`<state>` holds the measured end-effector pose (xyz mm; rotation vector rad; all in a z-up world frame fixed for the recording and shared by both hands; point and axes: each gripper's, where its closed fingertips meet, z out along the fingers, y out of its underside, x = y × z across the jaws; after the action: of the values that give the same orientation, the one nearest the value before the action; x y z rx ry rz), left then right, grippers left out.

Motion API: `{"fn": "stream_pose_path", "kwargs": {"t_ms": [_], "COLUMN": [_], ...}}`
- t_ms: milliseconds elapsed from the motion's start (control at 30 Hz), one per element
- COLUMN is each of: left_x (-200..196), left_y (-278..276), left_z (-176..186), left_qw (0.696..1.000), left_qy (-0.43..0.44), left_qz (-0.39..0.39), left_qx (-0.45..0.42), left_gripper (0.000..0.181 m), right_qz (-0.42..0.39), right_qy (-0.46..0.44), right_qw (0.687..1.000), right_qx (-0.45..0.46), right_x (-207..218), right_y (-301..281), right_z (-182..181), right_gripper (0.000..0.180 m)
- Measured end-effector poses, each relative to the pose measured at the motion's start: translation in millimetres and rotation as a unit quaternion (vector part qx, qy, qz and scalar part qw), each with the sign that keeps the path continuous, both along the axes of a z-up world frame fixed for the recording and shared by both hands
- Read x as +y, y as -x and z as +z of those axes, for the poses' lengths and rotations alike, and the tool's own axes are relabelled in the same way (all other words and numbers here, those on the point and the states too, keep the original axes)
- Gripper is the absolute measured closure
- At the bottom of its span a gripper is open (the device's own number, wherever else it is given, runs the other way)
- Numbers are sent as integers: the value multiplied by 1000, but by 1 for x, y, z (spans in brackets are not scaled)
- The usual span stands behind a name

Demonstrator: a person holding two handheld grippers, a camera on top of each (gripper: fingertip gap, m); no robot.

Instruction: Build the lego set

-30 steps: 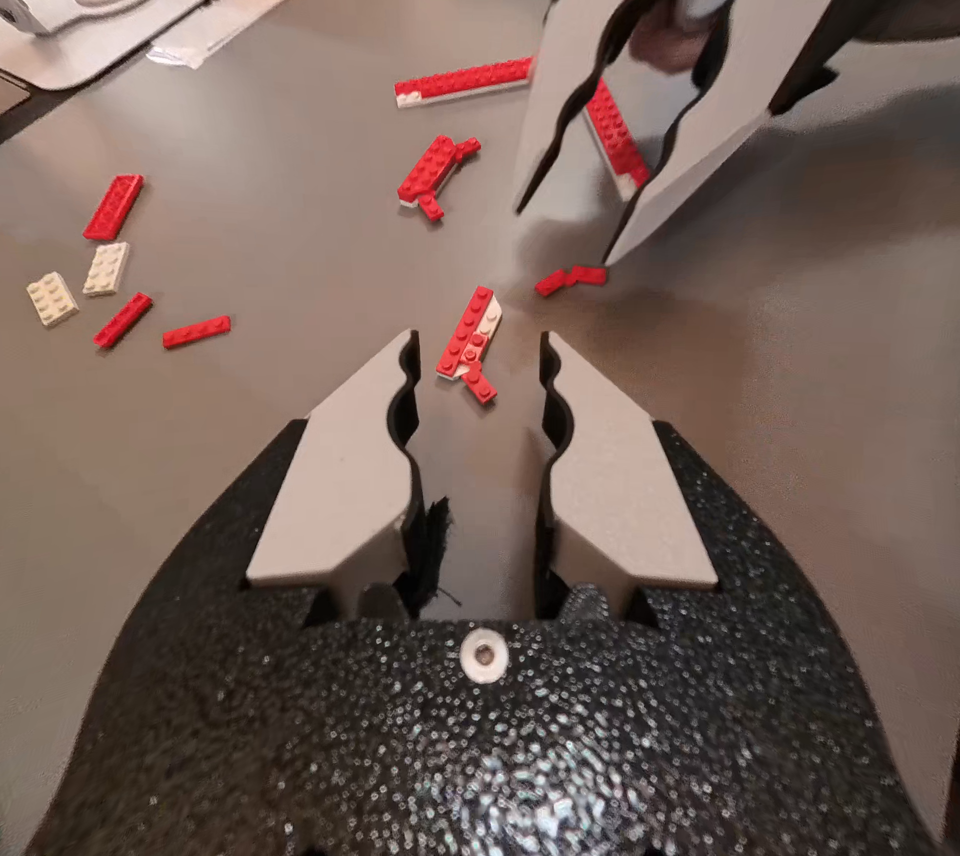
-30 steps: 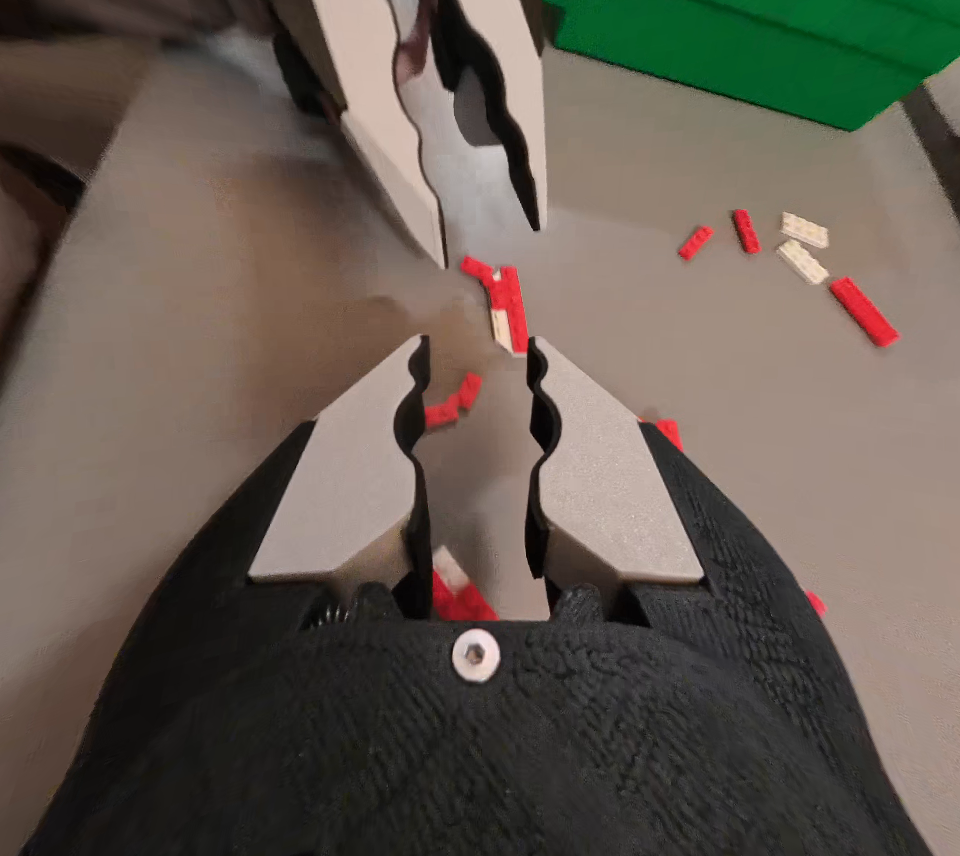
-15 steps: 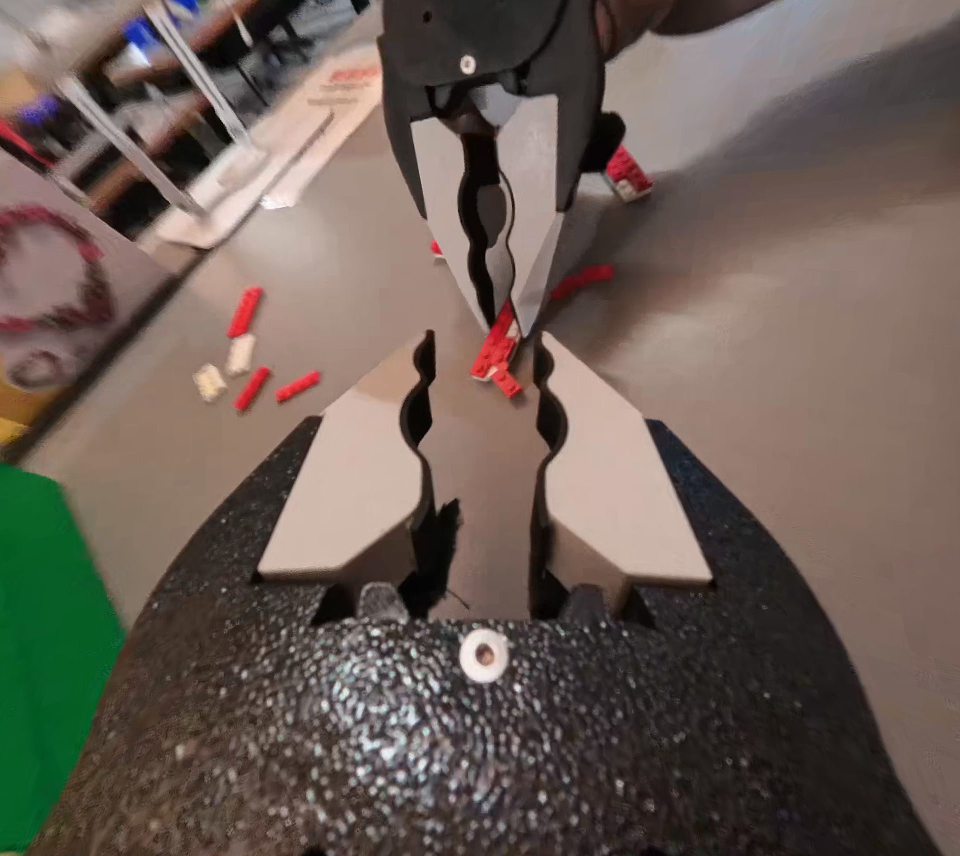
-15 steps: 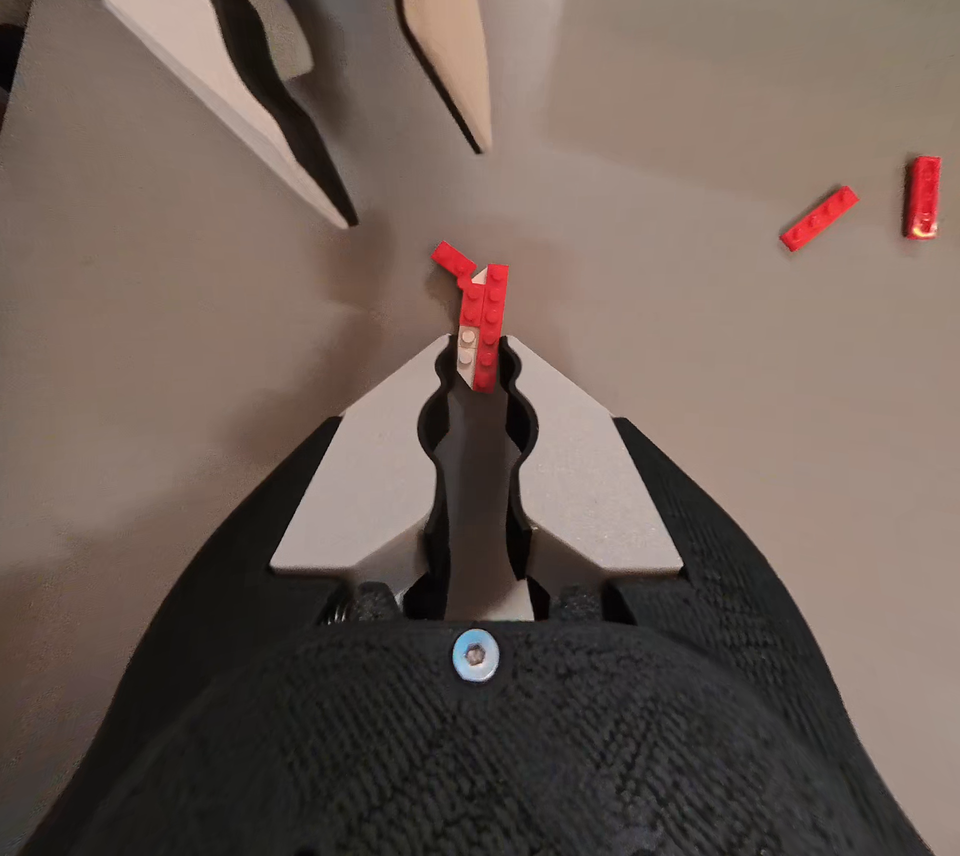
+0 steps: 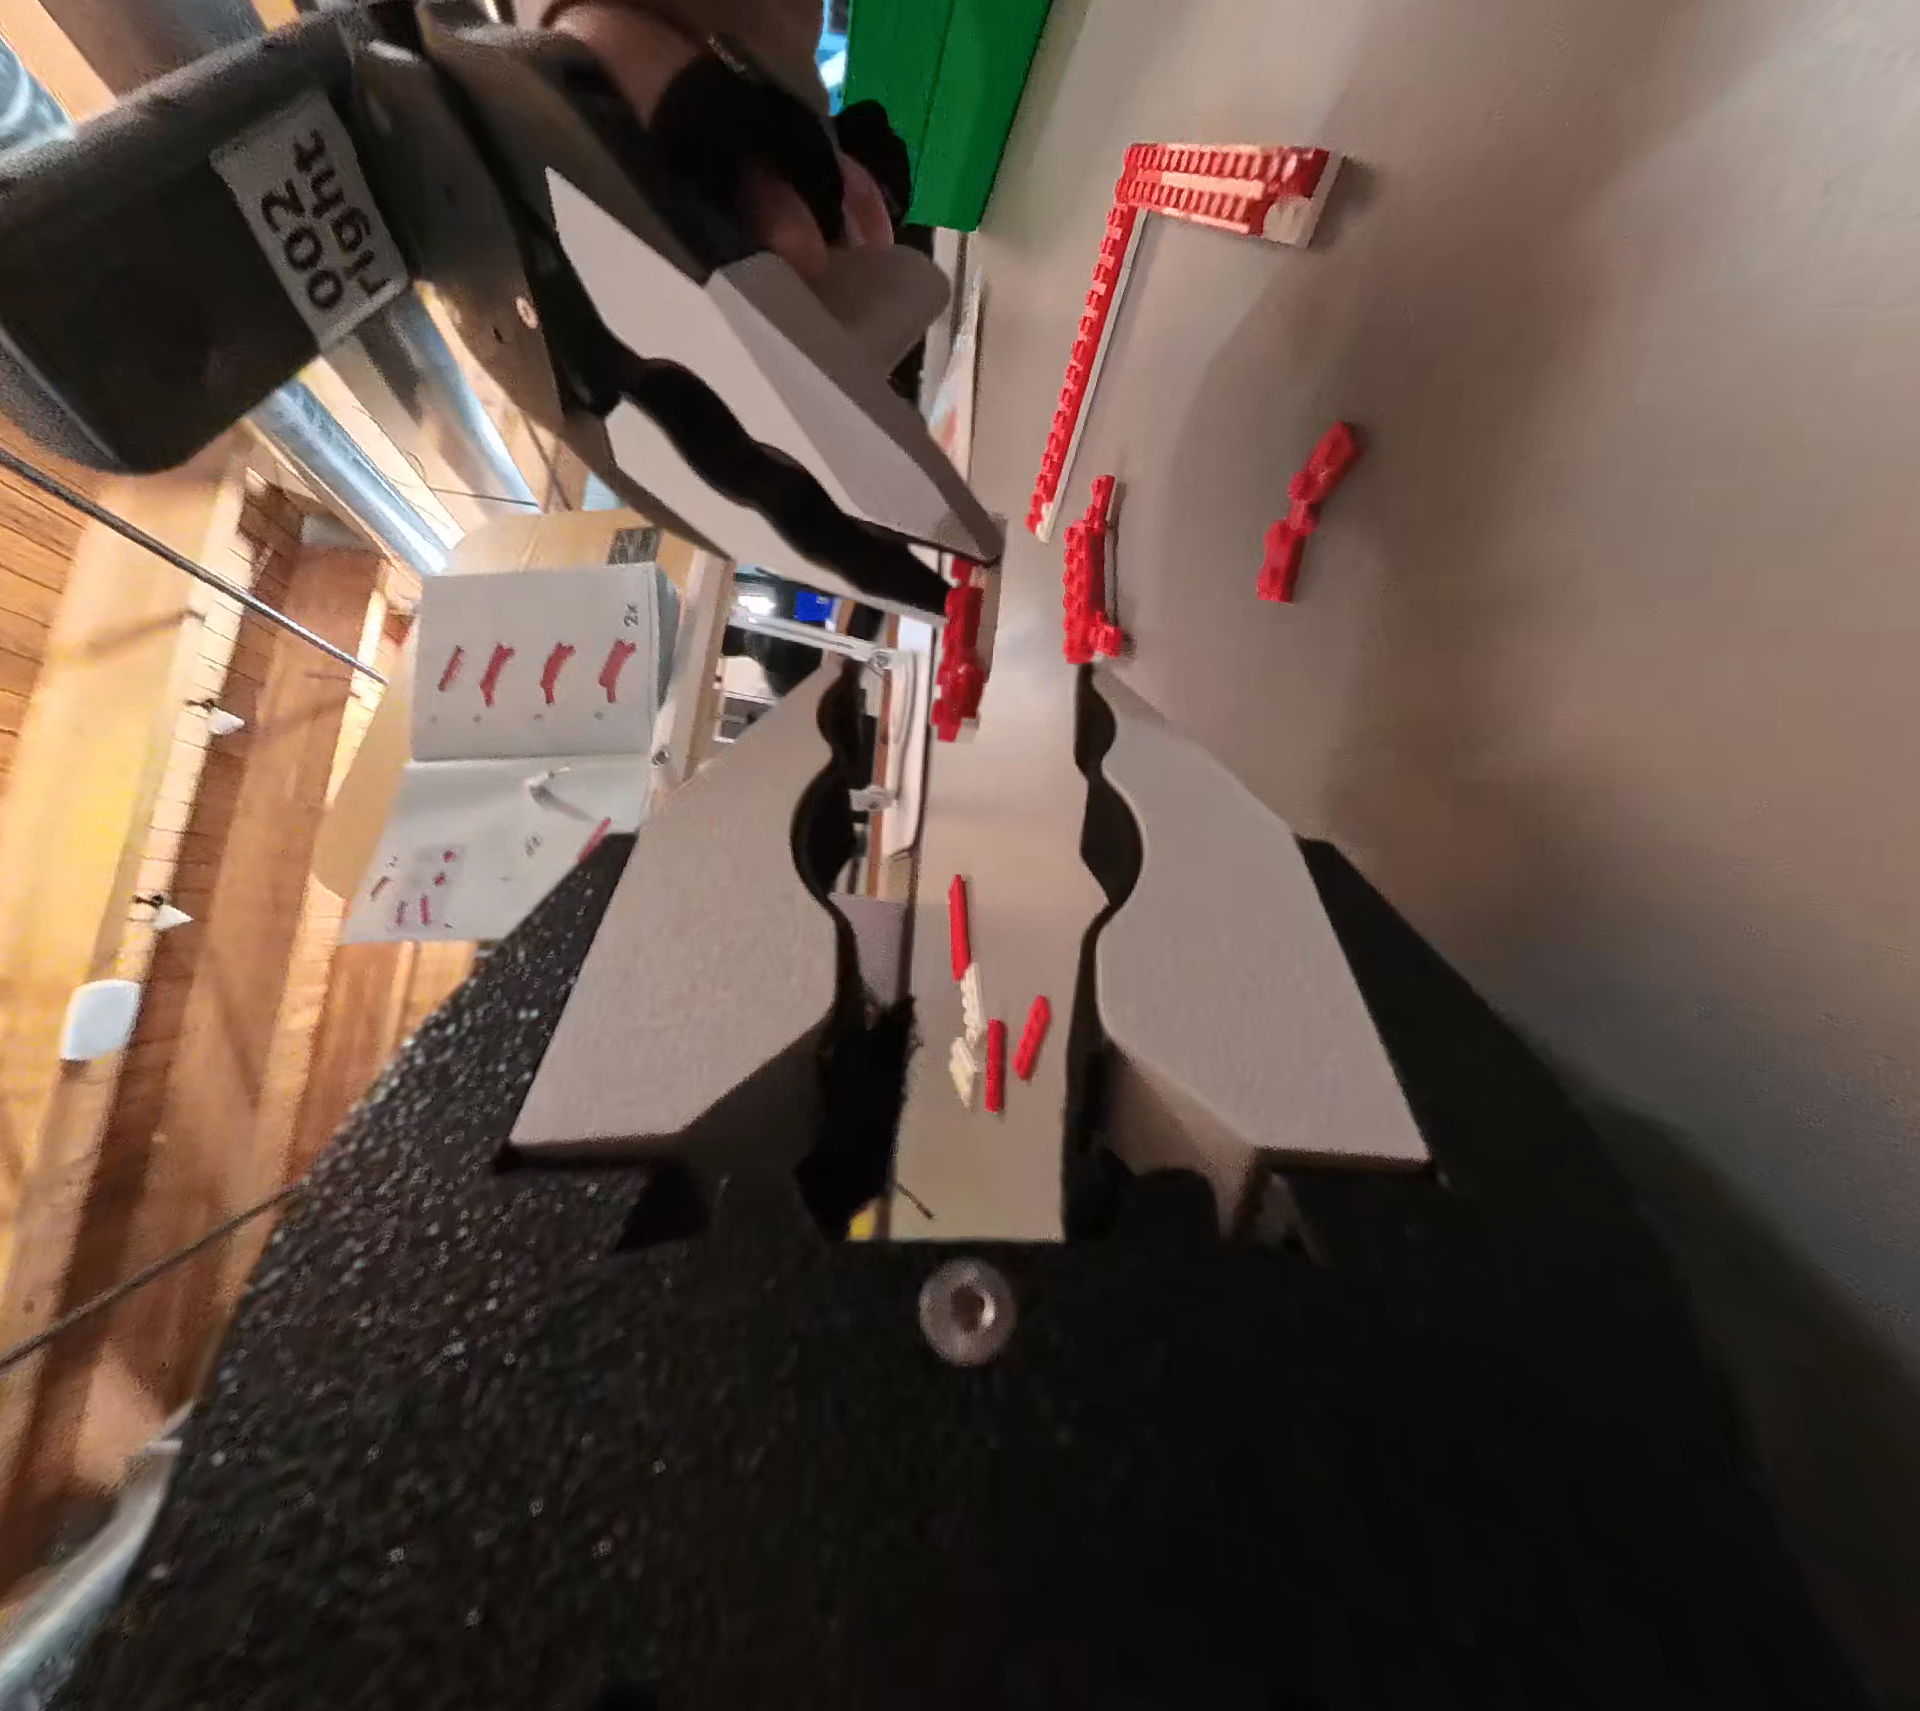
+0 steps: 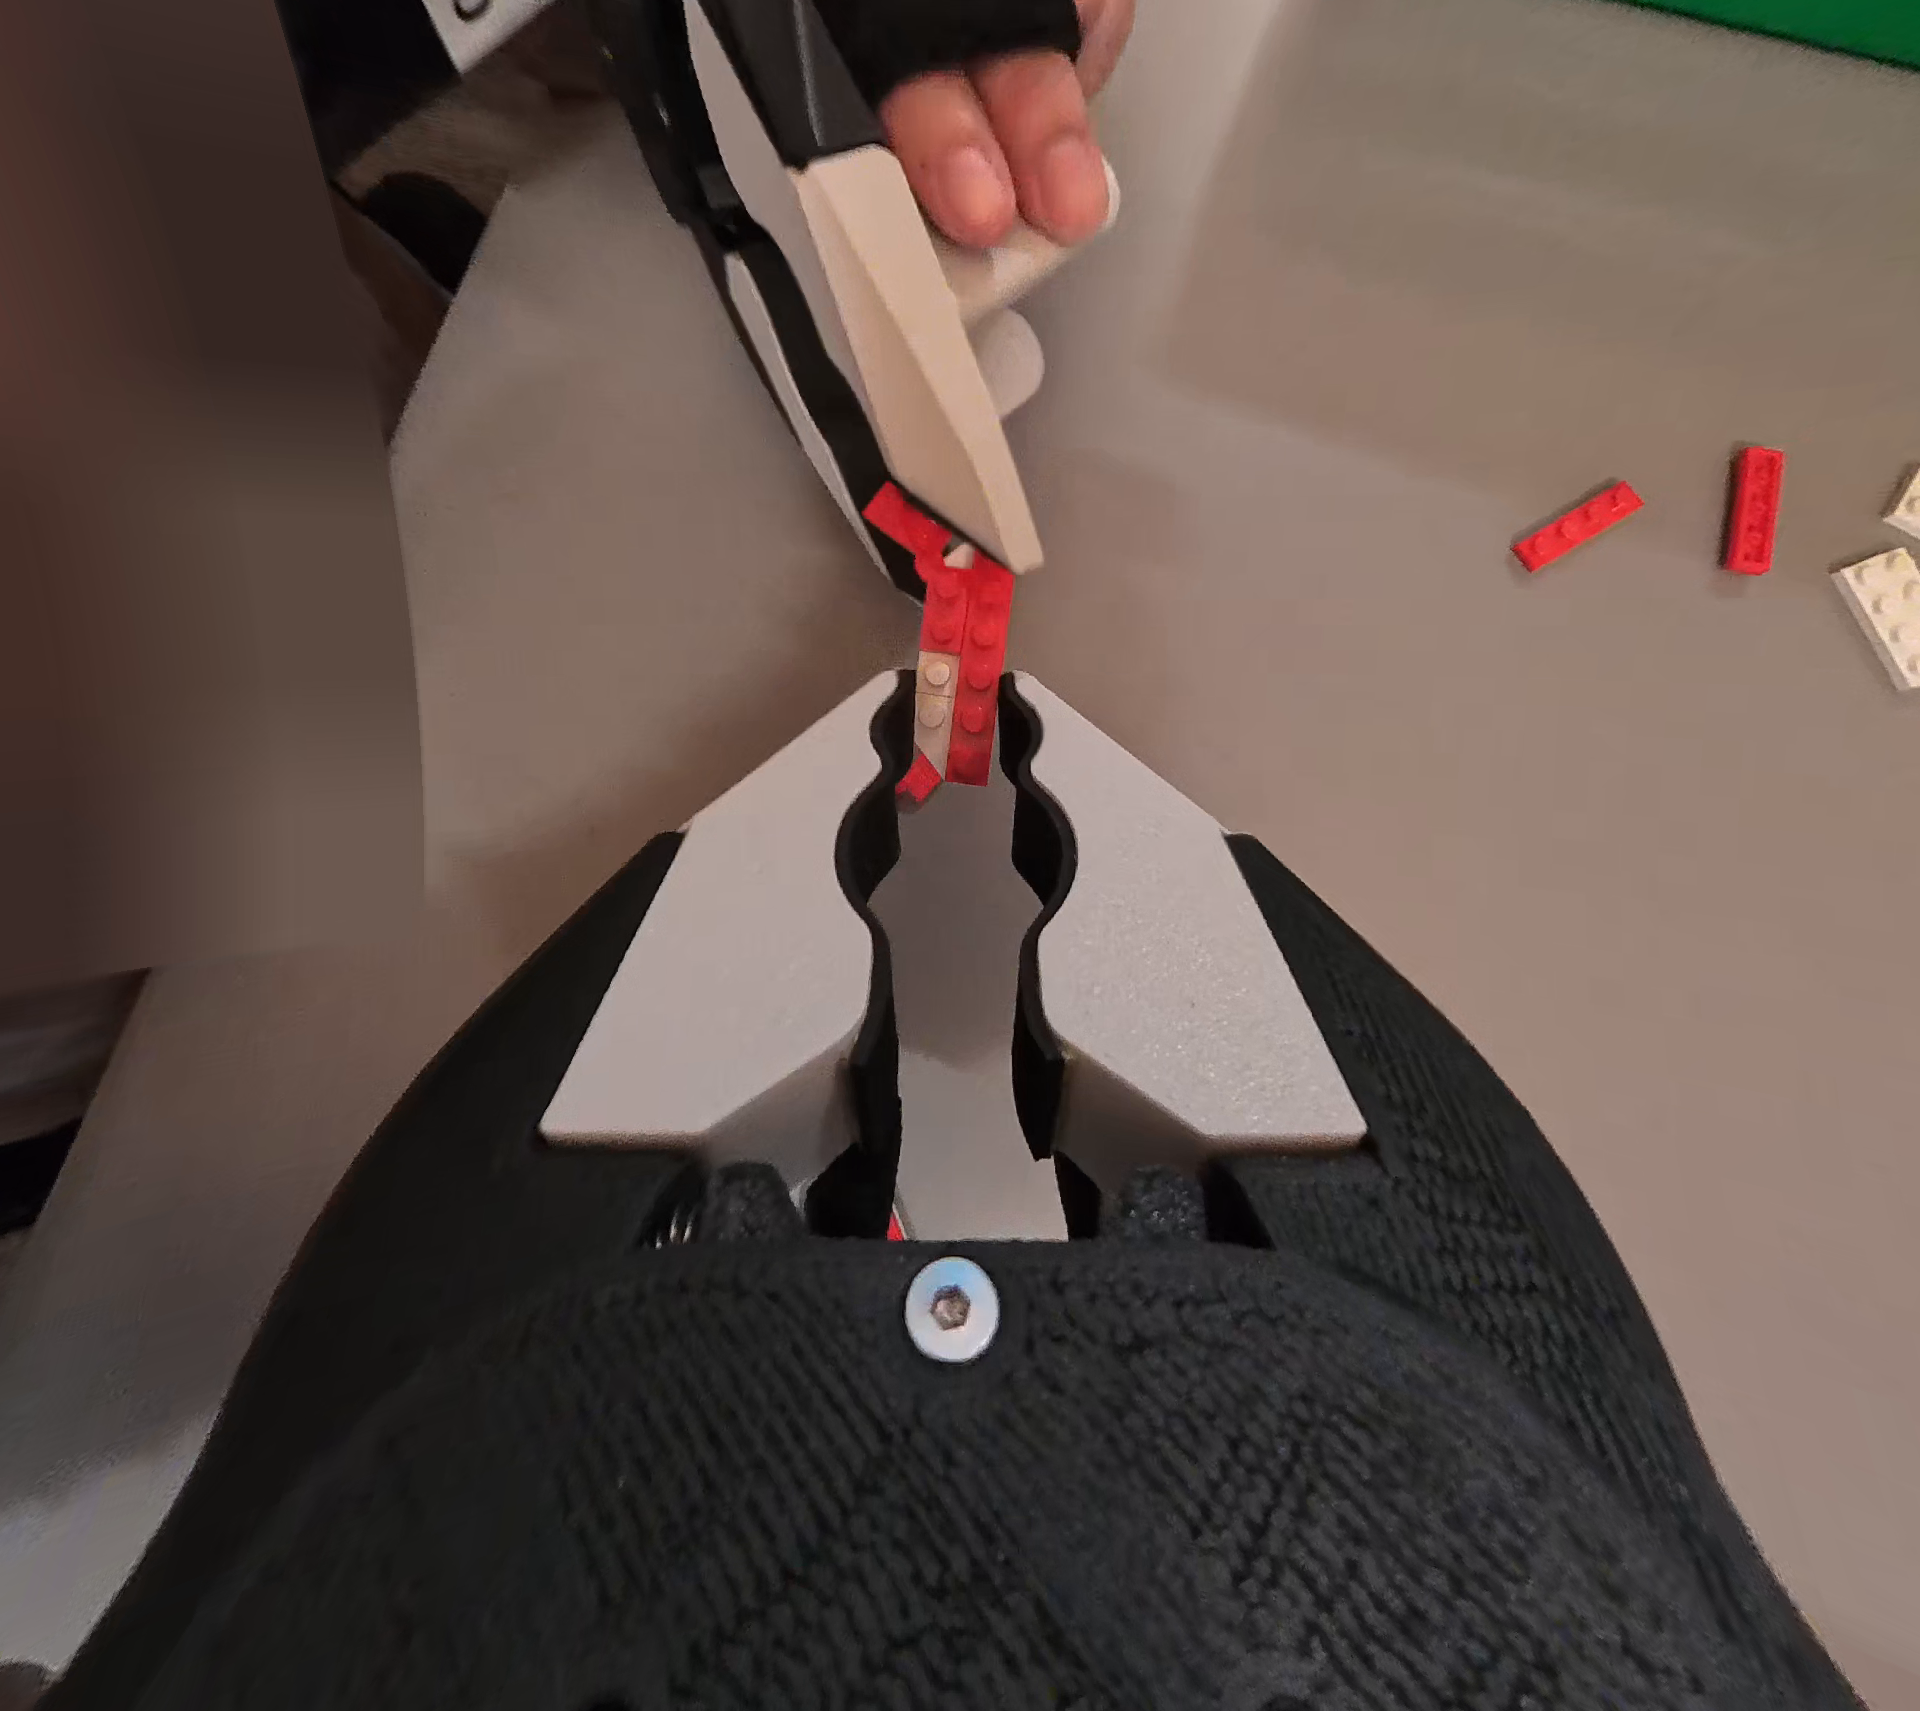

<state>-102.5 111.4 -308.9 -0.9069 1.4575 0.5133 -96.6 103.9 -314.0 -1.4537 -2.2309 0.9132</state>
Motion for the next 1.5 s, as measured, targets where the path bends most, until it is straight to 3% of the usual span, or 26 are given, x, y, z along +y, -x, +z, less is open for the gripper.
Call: {"fn": "stream_pose_path", "kwargs": {"t_ms": [167, 267, 367, 533, 733, 900, 1033, 1267, 1500], "left_x": [-3, 7, 18, 21, 20, 16, 16, 22, 16], "left_y": [-9, 0, 19, 32, 33, 31, 31, 31, 20], "left_z": [2, 0, 2, -5, -12, -9, -13, -20, -30], "left_qw": [1000, 999, 995, 993, 993, 994, 994, 995, 996], "left_qy": [-20, -27, -54, -54, -48, -48, -43, -28, -16], "left_qz": [-16, 25, 75, 90, 93, 87, 86, 79, 42], "left_qx": [7, 18, 27, 46, 58, 50, 60, 63, 70], "left_gripper": [174, 175, 175, 175, 175, 175, 175, 175, 175], "right_qz": [15, -20, -142, -274, -375, -416, -425, -392, -283], "right_qy": [11, 1, 16, -15, 9, -43, -49, -49, -45], "right_qw": [1000, 1000, 989, 962, 927, 908, 903, 918, 955], "right_qx": [-3, 8, 27, 7, 21, 26, 20, 22, 82], "right_x": [-4, 5, 22, 13, -13, -9, -4, 11, 20], "right_y": [0, 5, 6, -19, -22, -21, -21, -19, 8], "right_z": [3, 1, 1, -38, -48, -57, -57, -47, -17], "right_gripper": [166, 162, 155, 151, 147, 154, 174, 177, 177]}}
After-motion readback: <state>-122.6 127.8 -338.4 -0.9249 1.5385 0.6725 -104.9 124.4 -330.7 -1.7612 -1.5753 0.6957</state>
